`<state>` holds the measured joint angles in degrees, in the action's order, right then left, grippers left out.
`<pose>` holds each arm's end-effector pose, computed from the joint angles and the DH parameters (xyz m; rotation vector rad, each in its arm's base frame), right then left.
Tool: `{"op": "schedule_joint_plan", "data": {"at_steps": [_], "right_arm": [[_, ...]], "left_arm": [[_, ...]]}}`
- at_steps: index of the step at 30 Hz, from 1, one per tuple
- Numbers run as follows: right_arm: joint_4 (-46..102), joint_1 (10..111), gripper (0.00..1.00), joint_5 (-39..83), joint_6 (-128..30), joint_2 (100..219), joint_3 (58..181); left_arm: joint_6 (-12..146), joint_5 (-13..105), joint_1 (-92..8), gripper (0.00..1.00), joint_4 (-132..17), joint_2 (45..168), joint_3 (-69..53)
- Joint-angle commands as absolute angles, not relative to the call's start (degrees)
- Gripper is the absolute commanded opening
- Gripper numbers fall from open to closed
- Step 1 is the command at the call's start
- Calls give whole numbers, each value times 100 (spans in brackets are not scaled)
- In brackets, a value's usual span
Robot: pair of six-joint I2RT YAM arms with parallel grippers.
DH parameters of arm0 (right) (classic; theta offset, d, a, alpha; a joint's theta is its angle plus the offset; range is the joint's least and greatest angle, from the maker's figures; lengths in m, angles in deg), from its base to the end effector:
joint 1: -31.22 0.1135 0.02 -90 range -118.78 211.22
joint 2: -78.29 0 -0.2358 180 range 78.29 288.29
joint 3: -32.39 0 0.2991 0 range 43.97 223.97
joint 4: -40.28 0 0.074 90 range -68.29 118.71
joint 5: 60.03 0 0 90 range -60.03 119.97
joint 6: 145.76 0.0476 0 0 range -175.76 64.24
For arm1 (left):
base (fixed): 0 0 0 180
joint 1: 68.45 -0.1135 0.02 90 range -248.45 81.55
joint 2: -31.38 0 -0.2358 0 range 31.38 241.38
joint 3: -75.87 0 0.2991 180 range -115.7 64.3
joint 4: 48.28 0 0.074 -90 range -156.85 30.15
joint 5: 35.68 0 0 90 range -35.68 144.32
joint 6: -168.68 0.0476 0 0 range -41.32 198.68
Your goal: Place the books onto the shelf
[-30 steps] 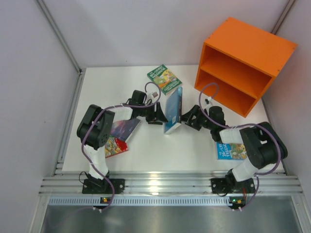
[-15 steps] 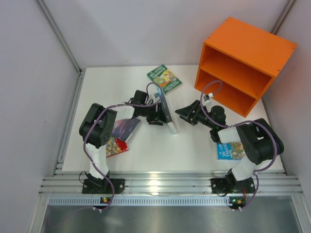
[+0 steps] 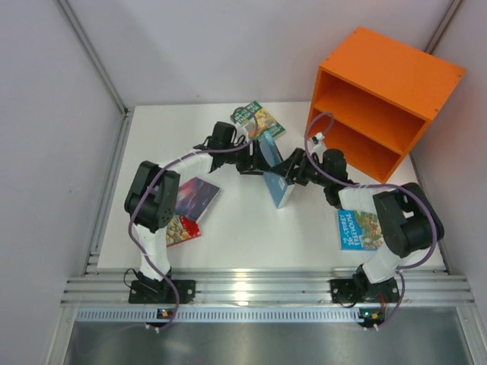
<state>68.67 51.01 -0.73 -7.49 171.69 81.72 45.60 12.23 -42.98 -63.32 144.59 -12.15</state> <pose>0.3301 0.1446 0.1098 0.0876 2.0172 1.2882 0.4079 -0.2297 0.1323 0.2668 2.4112 -1.3432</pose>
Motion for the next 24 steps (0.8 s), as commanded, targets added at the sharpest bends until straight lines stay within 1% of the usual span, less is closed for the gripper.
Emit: {"op": "schedule_joint_plan", "data": {"at_steps": [1,3,4,5,7,8,10,11,12,13,17,20,23,24], "right_arm": [[5993,5213,92,175,-1576,17084,8659],[5369,5257,79,438,-1954,17084,8852],[5210,5310,70,535,-2060,17057,8896],[4956,5328,52,640,-2226,17031,8931],[4787,5389,39,878,-2342,16952,8958],[4665,5416,29,922,-2481,16917,8967],[4306,5520,19,1115,-2657,16847,9081],[4181,5573,8,1168,-2885,16811,9125],[4058,5617,3,1273,-3017,16776,9230],[3927,5731,0,1352,-3149,16680,9265],[3365,5925,0,1748,-3659,16337,9406],[2935,6118,0,2345,-4132,15995,9599],[2364,6390,0,3126,-4878,15766,10012],[2230,6487,0,3694,-5100,15748,10213]], "left_arm": [[4510,1160,-4244,61,-6205,14581,-1410],[4528,1178,-4244,61,-6205,14599,-1375],[4528,1195,-4244,61,-6205,14608,-1331],[4537,1204,-4244,61,-6205,14608,-1314],[4598,1309,-4244,61,-6388,14617,-1287],[4616,1379,-4244,61,-6485,14617,-1296],[4660,1546,-4296,61,-6801,14582,-1287],[4642,1651,-4314,61,-6864,14529,-1244],[4520,1792,-4358,60,-6951,14346,-1208],[4423,1950,-4489,62,-7048,14249,-1164],[4036,2284,-4797,71,-7189,13686,-1129],[3843,2382,-4929,75,-7374,13352,-1287],[3606,2452,-5000,77,-7479,13018,-1305],[3501,2591,-5008,78,-7514,12834,-1287]]}}
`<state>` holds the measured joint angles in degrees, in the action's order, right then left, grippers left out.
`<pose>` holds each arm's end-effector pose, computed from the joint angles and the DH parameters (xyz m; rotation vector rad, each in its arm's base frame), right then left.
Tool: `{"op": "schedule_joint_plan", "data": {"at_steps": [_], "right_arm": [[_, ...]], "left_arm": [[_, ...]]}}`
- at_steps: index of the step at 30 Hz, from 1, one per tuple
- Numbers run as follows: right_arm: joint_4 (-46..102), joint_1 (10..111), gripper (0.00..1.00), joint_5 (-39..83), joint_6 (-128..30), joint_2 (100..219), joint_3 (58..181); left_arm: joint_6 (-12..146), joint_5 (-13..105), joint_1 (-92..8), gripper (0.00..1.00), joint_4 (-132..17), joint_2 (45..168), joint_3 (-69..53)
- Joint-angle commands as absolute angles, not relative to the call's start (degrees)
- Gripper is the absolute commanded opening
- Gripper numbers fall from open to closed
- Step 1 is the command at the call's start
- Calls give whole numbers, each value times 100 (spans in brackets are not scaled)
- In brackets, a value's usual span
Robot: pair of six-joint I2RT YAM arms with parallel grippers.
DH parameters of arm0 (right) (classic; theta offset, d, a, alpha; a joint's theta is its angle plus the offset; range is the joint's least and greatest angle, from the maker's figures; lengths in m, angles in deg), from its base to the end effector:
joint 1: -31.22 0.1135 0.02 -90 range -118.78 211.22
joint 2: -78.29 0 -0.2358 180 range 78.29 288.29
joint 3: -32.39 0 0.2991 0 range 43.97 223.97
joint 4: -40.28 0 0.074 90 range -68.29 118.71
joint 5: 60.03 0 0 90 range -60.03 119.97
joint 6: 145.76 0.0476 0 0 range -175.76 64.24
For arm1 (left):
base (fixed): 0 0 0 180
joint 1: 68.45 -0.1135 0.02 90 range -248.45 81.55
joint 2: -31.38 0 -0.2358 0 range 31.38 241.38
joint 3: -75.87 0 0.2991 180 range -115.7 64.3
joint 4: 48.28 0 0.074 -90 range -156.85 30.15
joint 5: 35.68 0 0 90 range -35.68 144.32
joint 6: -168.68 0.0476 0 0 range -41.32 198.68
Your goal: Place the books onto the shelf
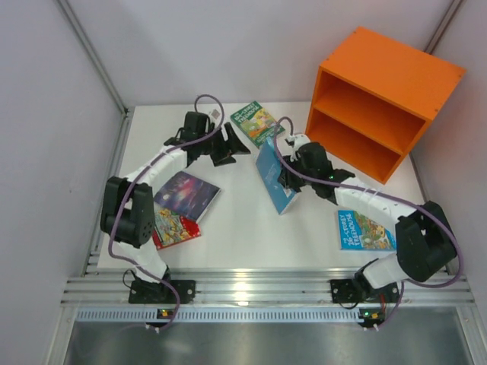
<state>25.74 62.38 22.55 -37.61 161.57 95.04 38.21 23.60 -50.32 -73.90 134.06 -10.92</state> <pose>0.3146 0.1974 0.1725 -0.3297 2.2246 0.6188 0.4158 -0.1617 0.1855 -0.1753 2.4348 -1.1143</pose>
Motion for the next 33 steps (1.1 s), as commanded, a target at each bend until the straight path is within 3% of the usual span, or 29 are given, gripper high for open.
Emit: {"op": "schedule_joint_plan", "data": {"at_steps": [1,9,15,25,33], "right_arm": [[2133,6671,0,3978,-5345,15704,10319],[1983,7042,0,6465,-7781,15704,10462],[3677,7007,0,7250,-9898,15572,9521],[5259,6427,0,7391,-11472,16187,9319],[5805,5654,0,6812,-11667,16819,9196]], "left_arm": [[3456,2654,-5061,78,-7593,12746,-1226],[3481,2795,-5658,78,-7647,11719,46],[3860,2812,-5668,79,-7866,11075,654],[3983,2663,-5676,79,-7778,10679,1112],[3974,2479,-5676,79,-7647,10618,1209]]}}
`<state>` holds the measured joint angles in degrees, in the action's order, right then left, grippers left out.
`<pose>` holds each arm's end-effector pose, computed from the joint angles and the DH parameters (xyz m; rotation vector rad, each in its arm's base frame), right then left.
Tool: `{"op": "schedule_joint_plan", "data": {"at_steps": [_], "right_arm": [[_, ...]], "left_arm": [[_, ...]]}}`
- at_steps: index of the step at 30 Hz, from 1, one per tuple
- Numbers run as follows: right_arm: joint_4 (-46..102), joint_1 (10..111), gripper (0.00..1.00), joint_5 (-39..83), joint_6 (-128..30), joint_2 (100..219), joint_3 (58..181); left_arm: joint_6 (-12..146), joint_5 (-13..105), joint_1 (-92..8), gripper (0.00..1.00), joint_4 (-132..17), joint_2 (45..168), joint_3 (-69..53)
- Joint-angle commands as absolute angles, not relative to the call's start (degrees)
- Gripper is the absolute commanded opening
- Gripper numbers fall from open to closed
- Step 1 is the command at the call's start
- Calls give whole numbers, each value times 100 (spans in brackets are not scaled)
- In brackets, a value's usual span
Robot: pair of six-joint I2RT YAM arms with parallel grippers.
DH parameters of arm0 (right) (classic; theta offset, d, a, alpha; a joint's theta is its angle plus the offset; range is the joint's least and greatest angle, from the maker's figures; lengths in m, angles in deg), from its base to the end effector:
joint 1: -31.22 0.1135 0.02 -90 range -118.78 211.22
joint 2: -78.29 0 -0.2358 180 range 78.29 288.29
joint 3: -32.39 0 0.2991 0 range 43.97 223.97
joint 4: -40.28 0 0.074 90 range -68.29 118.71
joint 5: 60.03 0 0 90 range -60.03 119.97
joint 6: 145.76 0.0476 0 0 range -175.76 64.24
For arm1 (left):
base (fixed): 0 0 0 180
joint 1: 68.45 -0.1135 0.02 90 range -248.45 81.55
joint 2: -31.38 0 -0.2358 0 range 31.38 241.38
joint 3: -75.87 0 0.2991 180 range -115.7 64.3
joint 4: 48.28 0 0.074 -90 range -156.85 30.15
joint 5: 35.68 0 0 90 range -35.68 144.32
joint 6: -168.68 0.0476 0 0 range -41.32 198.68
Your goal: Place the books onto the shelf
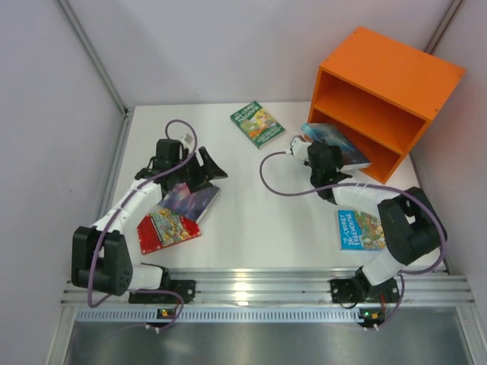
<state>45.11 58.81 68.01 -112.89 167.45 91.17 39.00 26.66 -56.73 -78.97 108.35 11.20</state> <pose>0.3461 0.1478 0.1499 -1.0302 1.7771 -0.9916 0.3324 -0.0915 0.2003 -0.3331 2.4104 -0.9930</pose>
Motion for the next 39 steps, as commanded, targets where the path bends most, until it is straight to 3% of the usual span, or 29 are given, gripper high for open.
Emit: {"op": "schedule_joint_plan", "data": {"at_steps": [1,4,7,9,10,12,14,22,33,39], "right_arm": [[5876,5601,0,6707,-11667,16881,9178],[6095,5416,0,6530,-11685,17293,9178],[6298,5337,7,6504,-11668,17602,9125],[5898,5319,20,6530,-11484,17664,9213],[5485,5319,33,6504,-11065,17655,9465],[4170,5310,44,6197,-10553,17602,9783],[3786,5319,51,6108,-10192,17532,9881],[3451,5328,48,6539,-9901,17576,9617],[3380,5328,53,6864,-9900,17989,9749],[3898,5258,39,7040,-10234,18200,9679]], "left_arm": [[3931,2392,-5676,78,-7577,10609,1270],[3842,2311,-5668,78,-7374,10661,1420],[3895,2189,-5668,78,-7400,10697,1429],[3930,2206,-5676,78,-7470,10627,1437],[3965,2215,-5676,78,-7497,10566,1438],[3992,2241,-5668,78,-7541,10495,1438],[3983,2215,-5676,78,-7541,10433,1437],[3930,2083,-5668,78,-7515,10337,1525],[3948,2074,-5668,78,-7541,10222,1631],[3983,2092,-5668,78,-7541,10231,1613]]}}
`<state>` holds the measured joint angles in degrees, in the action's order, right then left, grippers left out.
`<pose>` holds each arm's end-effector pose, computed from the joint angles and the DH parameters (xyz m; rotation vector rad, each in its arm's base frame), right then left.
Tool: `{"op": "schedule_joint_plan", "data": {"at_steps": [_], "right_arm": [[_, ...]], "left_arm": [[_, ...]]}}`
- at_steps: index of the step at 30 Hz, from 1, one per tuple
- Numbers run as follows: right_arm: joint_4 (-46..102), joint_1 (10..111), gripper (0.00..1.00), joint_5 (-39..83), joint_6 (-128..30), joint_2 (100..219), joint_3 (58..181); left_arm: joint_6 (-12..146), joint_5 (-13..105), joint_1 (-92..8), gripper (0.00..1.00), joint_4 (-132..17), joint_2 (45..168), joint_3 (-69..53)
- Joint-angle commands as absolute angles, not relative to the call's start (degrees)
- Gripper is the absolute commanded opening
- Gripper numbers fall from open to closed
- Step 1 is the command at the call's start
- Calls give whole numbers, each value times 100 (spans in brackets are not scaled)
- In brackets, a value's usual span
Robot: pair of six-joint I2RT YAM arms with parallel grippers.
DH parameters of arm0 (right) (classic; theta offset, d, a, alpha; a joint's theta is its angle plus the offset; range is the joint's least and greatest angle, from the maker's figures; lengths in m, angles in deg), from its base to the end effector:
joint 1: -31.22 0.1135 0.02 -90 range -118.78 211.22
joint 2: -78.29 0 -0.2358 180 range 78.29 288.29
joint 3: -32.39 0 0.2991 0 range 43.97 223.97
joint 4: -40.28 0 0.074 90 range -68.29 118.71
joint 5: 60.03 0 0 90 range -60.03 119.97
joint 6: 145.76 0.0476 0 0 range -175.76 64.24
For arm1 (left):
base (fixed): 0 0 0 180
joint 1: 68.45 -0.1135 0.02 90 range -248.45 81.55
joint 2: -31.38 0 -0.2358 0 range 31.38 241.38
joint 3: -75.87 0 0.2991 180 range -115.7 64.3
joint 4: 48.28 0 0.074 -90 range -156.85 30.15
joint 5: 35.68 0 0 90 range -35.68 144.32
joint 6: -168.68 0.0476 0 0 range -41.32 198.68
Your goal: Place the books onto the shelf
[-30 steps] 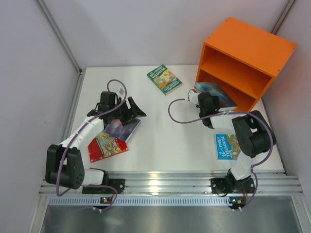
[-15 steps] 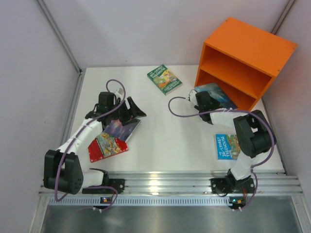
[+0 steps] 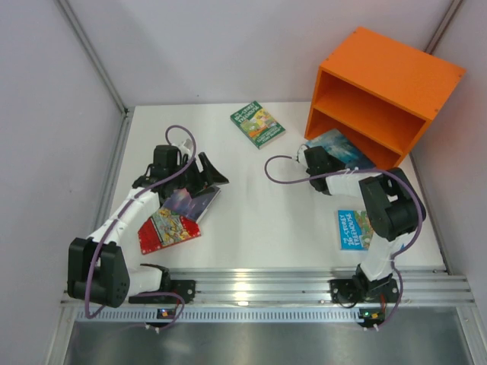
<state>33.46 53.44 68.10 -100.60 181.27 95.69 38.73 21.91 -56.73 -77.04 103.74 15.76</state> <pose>0.3628 0.1164 0.0715 -1.0276 2.1371 -0.9799 0.3150 -0.0914 0.1998 -0.2750 2.3871 -1.0960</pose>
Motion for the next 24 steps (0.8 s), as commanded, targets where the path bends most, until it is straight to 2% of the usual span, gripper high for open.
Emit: {"op": "schedule_joint_plan", "data": {"at_steps": [1,3,4,6,15,24], "right_arm": [[3977,5240,31,7005,-10287,18208,9644],[4433,5214,18,7013,-10593,18252,9556],[4618,5205,9,7022,-10717,18279,9460],[5119,5196,0,7075,-11041,18349,9380],[7061,5196,0,6724,-11834,18437,8836],[7994,5187,0,5942,-12027,18560,8853]], "left_arm": [[3974,2083,-5668,78,-7541,10248,1605],[3965,2074,-5668,77,-7524,10257,1596],[3957,2083,-5668,77,-7497,10266,1596],[3887,2118,-5668,77,-7445,10214,1613],[3842,2197,-5668,77,-7409,10231,1473],[3728,2259,-5668,76,-7286,10292,1482]]}}
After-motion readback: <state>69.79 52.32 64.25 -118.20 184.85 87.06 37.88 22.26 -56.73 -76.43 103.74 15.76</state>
